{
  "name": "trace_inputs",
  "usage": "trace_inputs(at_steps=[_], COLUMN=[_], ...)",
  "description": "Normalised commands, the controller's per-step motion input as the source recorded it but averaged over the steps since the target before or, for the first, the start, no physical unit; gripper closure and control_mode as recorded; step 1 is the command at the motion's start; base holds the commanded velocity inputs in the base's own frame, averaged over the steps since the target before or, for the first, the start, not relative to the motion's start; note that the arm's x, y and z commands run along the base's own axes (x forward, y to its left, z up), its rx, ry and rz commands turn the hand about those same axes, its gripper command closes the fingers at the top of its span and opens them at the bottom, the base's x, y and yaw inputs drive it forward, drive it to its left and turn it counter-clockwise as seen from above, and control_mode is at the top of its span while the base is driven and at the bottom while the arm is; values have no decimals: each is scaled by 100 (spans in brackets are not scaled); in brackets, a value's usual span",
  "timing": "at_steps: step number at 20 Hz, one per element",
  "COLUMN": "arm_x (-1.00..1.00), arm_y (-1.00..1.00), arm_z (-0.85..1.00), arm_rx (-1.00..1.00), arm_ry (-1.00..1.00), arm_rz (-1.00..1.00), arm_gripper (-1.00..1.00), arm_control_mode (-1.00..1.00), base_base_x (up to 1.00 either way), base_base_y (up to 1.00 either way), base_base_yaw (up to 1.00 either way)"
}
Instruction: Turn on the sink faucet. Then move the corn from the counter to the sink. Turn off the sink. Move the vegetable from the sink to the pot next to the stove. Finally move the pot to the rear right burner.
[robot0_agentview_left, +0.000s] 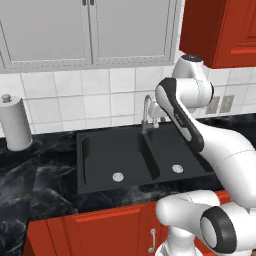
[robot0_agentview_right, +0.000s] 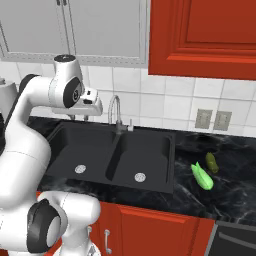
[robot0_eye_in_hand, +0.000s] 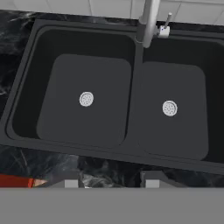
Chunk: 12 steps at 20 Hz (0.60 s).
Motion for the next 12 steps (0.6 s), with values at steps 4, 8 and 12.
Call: trace_inputs(at_steps=[4, 8, 12], arm_x=[-1, 0, 0], arm_y=[-5, 0, 0], arm_z=[0, 0, 0], arm_rx=[1, 0, 0], arm_ry=[-1, 0, 0], arm_rz=[0, 0, 0], arm_gripper=[-100, -100, -100], arm_control_mode=[100, 100, 100], base_base_x=[0, 10, 9], base_base_y=[-2, -63, -70], base_base_yaw=[0, 0, 0])
